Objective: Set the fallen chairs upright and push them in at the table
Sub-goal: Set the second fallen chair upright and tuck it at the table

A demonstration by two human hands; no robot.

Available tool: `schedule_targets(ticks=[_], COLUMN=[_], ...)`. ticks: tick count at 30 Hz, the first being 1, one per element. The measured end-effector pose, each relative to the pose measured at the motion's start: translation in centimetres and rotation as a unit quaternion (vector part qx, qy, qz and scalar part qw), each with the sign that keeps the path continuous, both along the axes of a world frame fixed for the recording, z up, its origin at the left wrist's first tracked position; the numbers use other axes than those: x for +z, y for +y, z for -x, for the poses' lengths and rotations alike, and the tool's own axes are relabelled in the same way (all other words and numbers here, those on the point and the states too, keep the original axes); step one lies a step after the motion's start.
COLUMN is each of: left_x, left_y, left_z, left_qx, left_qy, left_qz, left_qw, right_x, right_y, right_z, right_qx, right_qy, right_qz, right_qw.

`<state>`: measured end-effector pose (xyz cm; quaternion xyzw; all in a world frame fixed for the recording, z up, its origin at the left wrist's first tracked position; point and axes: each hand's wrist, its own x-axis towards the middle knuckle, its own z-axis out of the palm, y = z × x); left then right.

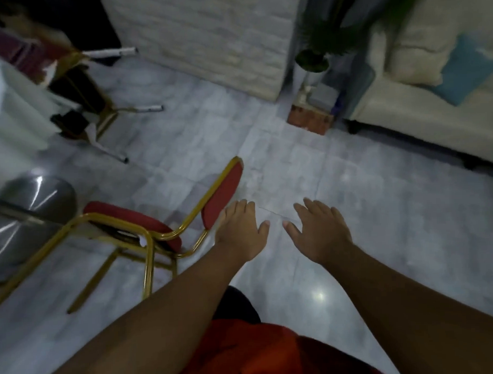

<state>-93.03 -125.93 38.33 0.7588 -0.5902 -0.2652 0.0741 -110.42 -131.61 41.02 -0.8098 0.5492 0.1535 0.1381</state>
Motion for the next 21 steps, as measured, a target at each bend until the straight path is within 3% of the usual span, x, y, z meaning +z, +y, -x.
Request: schedule_targets(ticks=[12,21], left_x=[-7.7,-14.1], left_y=[-15.8,-22.0], left_z=[-10.3,-13.1], left_qx=[0.177,0.292], left_qy=[0.03,0.055], left_qz=[-0.064,-0.119], left_qw=[0.982,0.947], right_x=[-4.9,-12.1], right_y=[-20.5,-32.3], right_z=[-12.1,-19.0], right_qx=[0.116,0.253], right_qy=[-0.01,0.022], right_qz=[-0.043,-0.111], right_qw=[0.992,0.961])
